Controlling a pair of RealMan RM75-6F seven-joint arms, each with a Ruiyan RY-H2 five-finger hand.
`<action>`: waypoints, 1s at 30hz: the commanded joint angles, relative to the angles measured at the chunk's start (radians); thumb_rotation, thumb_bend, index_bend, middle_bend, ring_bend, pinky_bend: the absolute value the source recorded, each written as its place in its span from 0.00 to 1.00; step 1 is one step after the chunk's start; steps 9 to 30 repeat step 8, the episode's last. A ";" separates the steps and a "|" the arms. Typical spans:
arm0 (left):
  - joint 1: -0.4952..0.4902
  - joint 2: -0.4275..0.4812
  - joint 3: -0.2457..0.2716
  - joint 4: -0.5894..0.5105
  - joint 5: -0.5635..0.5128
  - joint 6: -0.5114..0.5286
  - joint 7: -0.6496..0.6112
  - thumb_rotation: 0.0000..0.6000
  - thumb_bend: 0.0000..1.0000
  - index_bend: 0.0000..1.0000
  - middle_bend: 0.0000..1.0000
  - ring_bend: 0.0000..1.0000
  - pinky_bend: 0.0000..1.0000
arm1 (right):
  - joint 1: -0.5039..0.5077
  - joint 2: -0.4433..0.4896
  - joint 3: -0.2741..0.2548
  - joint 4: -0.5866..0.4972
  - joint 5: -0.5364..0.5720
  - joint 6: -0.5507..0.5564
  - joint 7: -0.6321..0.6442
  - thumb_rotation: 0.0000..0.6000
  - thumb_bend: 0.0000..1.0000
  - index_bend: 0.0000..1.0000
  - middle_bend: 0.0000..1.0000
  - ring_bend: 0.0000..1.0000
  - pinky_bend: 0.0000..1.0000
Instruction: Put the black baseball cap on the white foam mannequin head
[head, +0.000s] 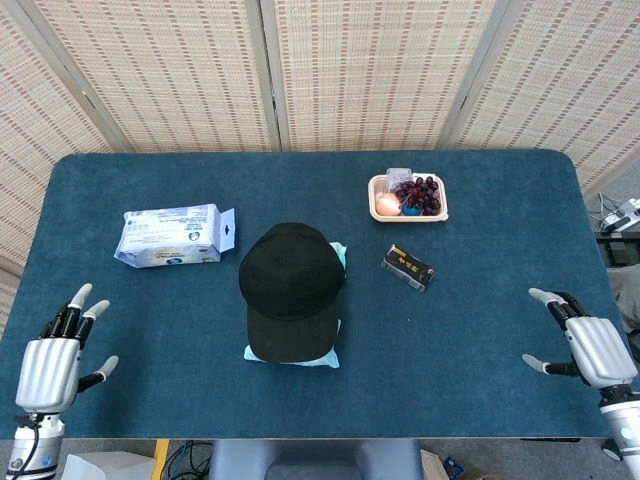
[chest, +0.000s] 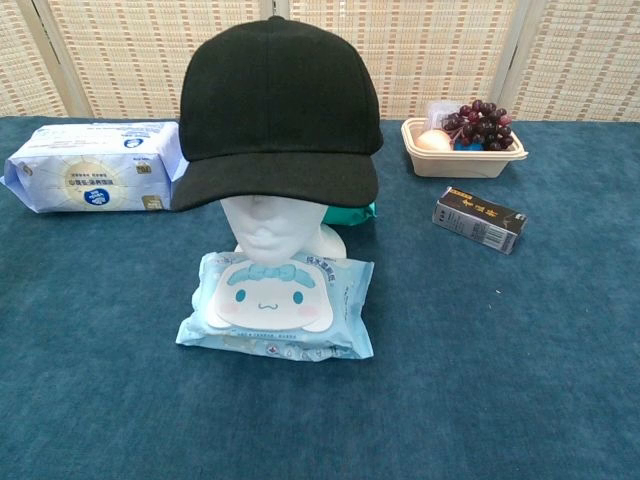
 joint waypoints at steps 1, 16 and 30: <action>0.015 0.017 -0.003 -0.008 -0.012 -0.002 -0.001 1.00 0.13 0.22 0.06 0.13 0.31 | 0.000 -0.002 -0.001 -0.004 -0.001 0.001 -0.008 1.00 0.00 0.16 0.22 0.14 0.48; 0.030 0.019 -0.011 -0.016 -0.002 -0.008 -0.004 1.00 0.13 0.23 0.07 0.14 0.31 | 0.008 -0.001 0.000 -0.001 0.003 -0.013 -0.004 1.00 0.00 0.16 0.22 0.14 0.48; 0.030 0.019 -0.011 -0.016 -0.002 -0.008 -0.004 1.00 0.13 0.23 0.07 0.14 0.31 | 0.008 -0.001 0.000 -0.001 0.003 -0.013 -0.004 1.00 0.00 0.16 0.22 0.14 0.48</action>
